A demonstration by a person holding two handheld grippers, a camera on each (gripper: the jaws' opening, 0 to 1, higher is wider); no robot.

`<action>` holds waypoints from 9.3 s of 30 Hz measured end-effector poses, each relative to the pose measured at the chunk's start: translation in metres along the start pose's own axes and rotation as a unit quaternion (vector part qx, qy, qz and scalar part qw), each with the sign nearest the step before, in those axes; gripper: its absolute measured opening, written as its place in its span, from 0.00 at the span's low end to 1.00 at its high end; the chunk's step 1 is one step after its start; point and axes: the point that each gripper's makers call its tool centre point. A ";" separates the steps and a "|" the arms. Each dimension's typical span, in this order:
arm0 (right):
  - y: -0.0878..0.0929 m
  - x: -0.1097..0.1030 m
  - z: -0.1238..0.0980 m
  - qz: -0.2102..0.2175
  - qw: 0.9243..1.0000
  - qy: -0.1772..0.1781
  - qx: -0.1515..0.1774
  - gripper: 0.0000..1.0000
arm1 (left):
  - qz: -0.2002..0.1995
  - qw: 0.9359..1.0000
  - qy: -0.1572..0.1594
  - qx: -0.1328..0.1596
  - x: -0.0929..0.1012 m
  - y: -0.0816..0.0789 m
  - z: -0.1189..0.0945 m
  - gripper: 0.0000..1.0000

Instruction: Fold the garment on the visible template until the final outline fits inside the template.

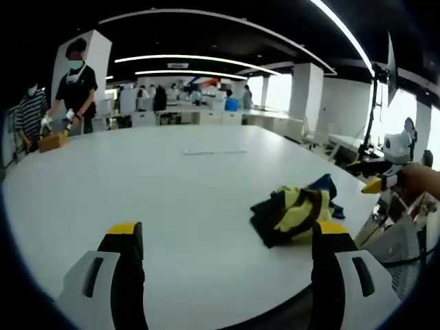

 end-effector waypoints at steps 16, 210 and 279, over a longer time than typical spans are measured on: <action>0.004 -0.003 0.003 -0.004 1.000 -0.005 -0.008 0.99 | 0.001 1.000 0.004 -0.003 0.001 0.001 0.000 0.99; -0.113 0.055 0.066 -0.133 0.990 0.040 0.014 0.00 | 0.050 0.986 0.137 0.078 0.038 -0.140 0.141 0.00; -0.088 0.215 0.276 0.024 0.983 0.178 -0.028 0.00 | 0.121 0.989 0.043 -0.075 -0.036 -0.061 0.393 0.00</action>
Point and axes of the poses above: the point that each gripper's makers call its tool centre point, and the gripper's own axes: z roughly forward along the fingers, x roughly to its right, y roughly out of its underside, and after that the axes turned 8 degrees about z, right-handed
